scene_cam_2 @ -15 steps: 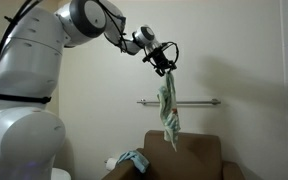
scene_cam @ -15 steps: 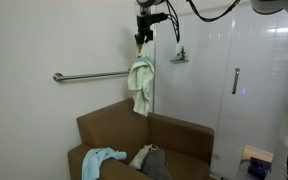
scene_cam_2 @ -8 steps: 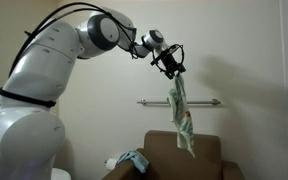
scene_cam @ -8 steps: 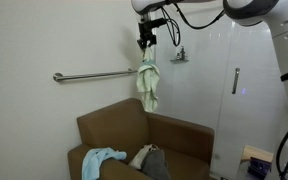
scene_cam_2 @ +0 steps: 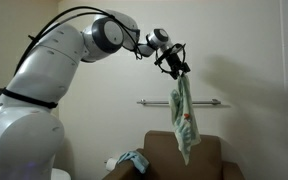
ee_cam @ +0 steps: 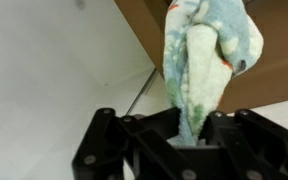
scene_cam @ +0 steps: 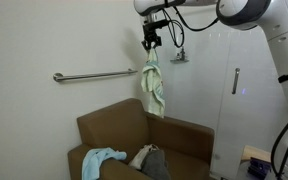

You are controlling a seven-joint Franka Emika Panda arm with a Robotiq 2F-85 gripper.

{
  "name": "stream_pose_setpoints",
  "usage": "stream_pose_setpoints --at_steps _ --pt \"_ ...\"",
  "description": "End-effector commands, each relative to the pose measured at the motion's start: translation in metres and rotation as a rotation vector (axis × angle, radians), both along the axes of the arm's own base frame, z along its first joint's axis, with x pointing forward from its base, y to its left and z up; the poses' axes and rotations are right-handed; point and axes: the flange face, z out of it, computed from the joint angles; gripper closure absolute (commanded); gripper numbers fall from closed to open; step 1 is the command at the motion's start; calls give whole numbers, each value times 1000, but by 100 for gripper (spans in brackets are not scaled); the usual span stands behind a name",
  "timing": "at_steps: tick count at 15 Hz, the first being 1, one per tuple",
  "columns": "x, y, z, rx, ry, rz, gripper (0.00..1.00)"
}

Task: Pick up all the clothes and place them on the sofa arm

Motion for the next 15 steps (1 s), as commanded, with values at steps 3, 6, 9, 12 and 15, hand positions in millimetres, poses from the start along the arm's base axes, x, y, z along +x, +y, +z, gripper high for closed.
stream_pose_setpoints --at_steps 3,6,9,12,15 --pt "-14 -40 24 6 -9 -22 100" --pt "-36 -110 36 22 -2 -91 100" --pt "-55 -181 31 54 27 -150 100" --pt "-59 -227 -6 109 95 -185 100" --pt "-58 -264 -72 170 227 -224 99"
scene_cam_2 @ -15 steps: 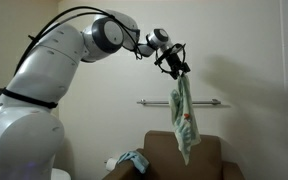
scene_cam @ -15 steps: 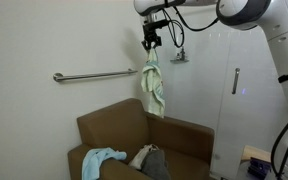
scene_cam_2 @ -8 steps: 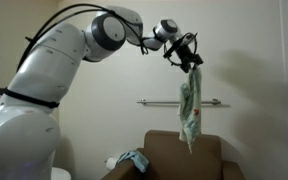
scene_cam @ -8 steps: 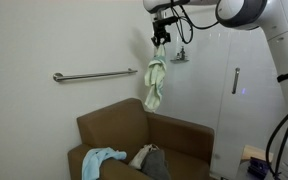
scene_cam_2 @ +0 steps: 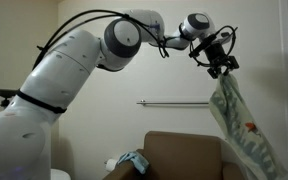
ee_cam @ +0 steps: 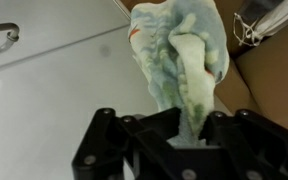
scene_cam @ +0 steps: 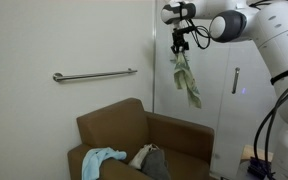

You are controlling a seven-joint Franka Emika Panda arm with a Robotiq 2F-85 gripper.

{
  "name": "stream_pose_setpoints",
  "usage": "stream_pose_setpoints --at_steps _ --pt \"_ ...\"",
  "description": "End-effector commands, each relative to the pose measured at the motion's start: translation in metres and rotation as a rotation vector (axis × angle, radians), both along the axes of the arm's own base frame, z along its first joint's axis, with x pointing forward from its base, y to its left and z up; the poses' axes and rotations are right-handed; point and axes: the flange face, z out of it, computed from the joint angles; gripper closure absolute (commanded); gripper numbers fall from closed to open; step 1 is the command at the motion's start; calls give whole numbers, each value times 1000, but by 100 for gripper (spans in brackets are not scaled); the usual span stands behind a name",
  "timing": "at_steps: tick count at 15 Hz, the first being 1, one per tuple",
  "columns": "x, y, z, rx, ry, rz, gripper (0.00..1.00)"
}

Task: Pick up all the clothes and place them on the sofa arm

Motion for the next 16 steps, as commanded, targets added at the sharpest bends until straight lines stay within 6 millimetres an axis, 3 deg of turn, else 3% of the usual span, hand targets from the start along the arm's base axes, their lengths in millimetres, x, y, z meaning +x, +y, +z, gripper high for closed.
stream_pose_setpoints --at_steps 1,3,5,6,8,9,12,16 --pt "5 -34 -68 92 133 -16 100" --pt "5 -45 -101 125 196 -54 99" --pt "6 -50 -117 138 227 -72 99" --pt "8 -47 -118 133 235 -76 100" --pt "9 -42 -99 112 200 -68 99" --pt "15 -47 -125 103 225 -82 99" --pt "15 -41 -104 86 194 -77 99" --pt "25 -34 -105 108 142 -95 100"
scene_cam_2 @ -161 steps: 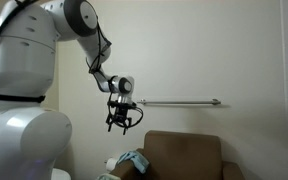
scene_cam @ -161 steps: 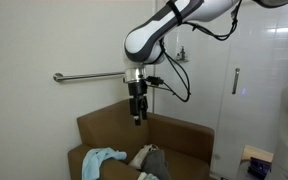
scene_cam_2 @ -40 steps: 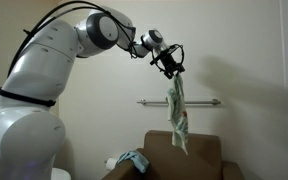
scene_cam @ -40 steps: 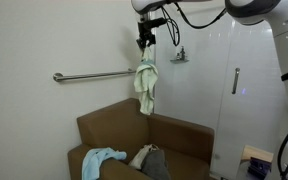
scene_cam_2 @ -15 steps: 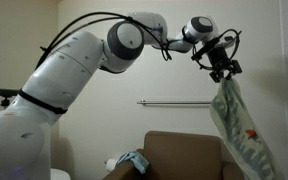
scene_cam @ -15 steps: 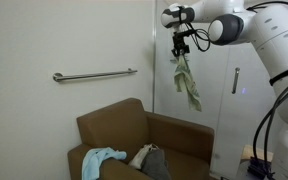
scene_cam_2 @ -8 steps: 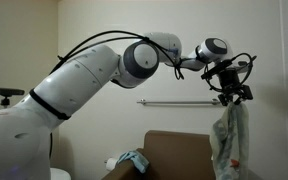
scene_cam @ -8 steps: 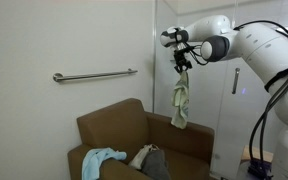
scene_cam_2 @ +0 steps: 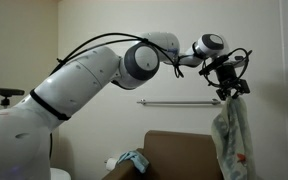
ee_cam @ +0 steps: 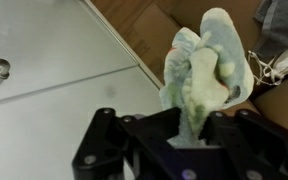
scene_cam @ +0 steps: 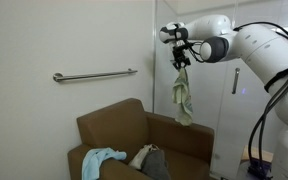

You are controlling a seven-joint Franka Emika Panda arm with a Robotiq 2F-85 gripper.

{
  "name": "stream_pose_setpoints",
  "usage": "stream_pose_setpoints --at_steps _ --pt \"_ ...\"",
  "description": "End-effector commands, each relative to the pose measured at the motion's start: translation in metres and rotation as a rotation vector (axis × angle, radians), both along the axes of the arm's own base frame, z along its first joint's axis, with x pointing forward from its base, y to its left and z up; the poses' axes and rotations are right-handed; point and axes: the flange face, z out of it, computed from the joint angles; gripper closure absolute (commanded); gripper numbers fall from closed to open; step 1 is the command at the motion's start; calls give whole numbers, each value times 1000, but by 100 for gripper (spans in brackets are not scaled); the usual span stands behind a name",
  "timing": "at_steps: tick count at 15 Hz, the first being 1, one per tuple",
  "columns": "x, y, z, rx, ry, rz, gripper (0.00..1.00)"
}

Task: Pick up all the clothes and place them on the sofa arm

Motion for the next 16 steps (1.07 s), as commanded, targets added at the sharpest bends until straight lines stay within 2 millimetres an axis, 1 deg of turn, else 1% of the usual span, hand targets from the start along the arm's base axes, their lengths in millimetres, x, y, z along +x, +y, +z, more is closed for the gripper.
stream_pose_setpoints --at_steps 1,2,5,7,9,11,14,16 --pt "11 9 1 29 -74 -35 99" --pt "24 25 -3 37 -97 -46 99" --pt "42 44 -8 50 -174 -113 100" --pt "50 51 -12 40 -212 -163 99" --pt "55 50 -21 24 -220 -231 99" --pt "56 43 -33 -2 -220 -306 100" --pt "50 30 -42 -10 -222 -418 99" --pt "47 23 -54 -19 -209 -467 99"
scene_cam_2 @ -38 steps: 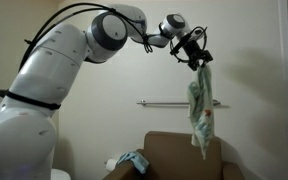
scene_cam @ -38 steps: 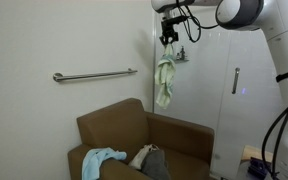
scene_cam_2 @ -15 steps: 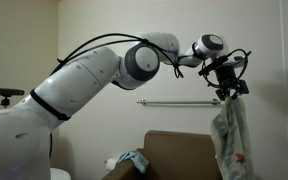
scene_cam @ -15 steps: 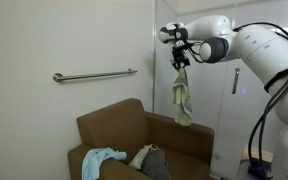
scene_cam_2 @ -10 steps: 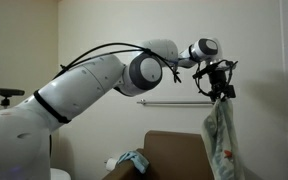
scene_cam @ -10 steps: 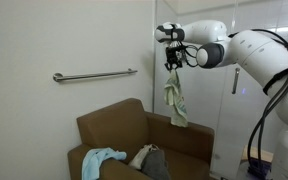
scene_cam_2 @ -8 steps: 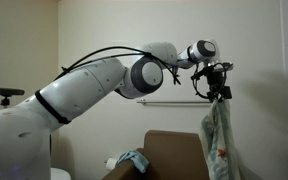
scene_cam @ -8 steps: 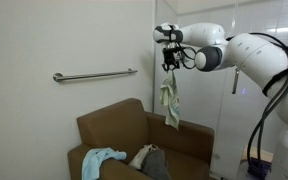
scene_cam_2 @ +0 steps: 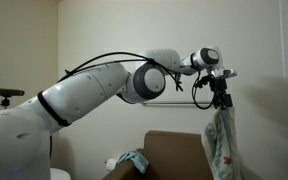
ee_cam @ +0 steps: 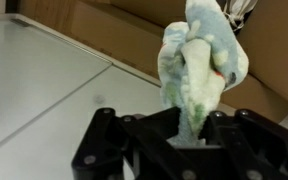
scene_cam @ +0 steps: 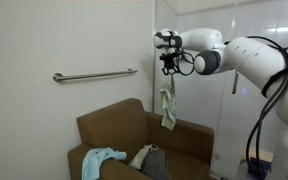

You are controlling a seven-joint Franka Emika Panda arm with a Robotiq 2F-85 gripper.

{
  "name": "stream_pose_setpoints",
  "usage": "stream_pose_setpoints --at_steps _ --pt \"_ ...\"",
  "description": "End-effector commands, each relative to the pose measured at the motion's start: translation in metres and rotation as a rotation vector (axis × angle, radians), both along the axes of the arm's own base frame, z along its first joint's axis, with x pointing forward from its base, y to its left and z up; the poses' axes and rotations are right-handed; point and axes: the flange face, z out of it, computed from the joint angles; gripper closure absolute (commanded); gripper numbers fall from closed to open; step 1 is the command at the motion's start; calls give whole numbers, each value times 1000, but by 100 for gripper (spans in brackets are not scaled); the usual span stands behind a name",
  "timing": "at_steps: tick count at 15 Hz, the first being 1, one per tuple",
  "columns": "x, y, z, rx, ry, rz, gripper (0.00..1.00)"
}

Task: Pick up all the clothes and place them on the sofa arm

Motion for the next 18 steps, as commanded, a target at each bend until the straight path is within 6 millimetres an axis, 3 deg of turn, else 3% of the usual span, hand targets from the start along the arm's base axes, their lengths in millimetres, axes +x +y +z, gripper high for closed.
stream_pose_setpoints --at_steps 1,4,9,15,18 --pt "-8 -13 -13 17 6 -112 100" --pt "-20 -23 -36 86 85 -93 99" --pt "-9 -19 -38 22 68 -91 100" --pt "16 -29 -37 -80 -158 -322 99" --pt "25 -28 -55 -125 -177 -393 99"
